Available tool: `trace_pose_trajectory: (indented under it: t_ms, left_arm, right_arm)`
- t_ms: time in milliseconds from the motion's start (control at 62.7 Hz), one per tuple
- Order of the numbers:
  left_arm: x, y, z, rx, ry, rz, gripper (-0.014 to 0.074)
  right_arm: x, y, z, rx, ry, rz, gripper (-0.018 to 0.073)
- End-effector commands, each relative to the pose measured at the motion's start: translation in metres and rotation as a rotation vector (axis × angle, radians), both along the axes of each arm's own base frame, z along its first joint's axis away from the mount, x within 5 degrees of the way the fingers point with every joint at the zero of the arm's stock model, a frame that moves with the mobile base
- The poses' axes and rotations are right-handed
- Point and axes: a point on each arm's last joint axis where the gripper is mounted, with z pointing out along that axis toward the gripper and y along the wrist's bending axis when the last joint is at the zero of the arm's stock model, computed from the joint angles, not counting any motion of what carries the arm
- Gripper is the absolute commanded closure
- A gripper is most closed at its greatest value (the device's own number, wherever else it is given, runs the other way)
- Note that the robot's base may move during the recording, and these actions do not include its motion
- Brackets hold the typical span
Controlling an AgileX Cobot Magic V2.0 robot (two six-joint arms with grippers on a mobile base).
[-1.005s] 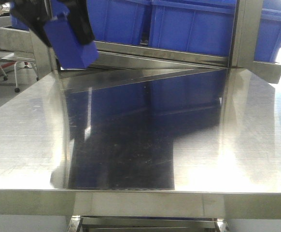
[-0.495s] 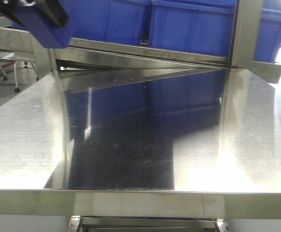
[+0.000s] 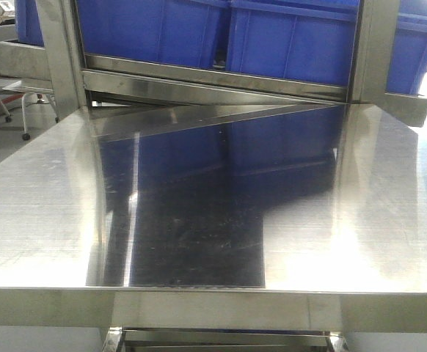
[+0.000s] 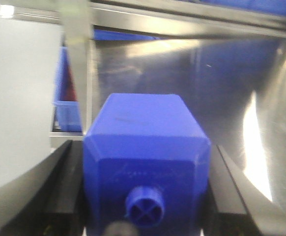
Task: Pick and sort blue part to right shelf
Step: 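Lift the blue bottle off the table with the left gripper, then drive the base away from the table, holding both bottles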
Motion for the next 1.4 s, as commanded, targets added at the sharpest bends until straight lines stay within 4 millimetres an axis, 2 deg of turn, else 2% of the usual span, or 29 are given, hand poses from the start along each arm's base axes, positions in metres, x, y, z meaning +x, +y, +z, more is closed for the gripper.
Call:
trace_pose_trajectory:
  t_ms: [0, 319, 495, 1388]
  left_arm:
    - [-0.019, 0.01, 0.019, -0.079, -0.17, 0.065, 0.0263]
    - [-0.078, 0.021, 0.03, 0.031, -0.385, 0.076, 0.0263]
    - [-0.097, 0.023, 0.035, 0.027, -0.449, 0.077, 0.0263]
    - [-0.099, 0.023, 0.035, 0.026, -0.451, 0.077, 0.0263]
  right_arm:
    - [-0.001, 0.0, 0.017, -0.004, -0.116, -0.006, 0.0177]
    - [-0.001, 0.0, 0.017, -0.004, -0.116, -0.006, 0.0177]
    - [-0.001, 0.0, 0.017, -0.004, -0.116, -0.006, 0.0177]
    - [-0.001, 0.0, 0.017, -0.004, -0.114, -0.006, 0.0177]
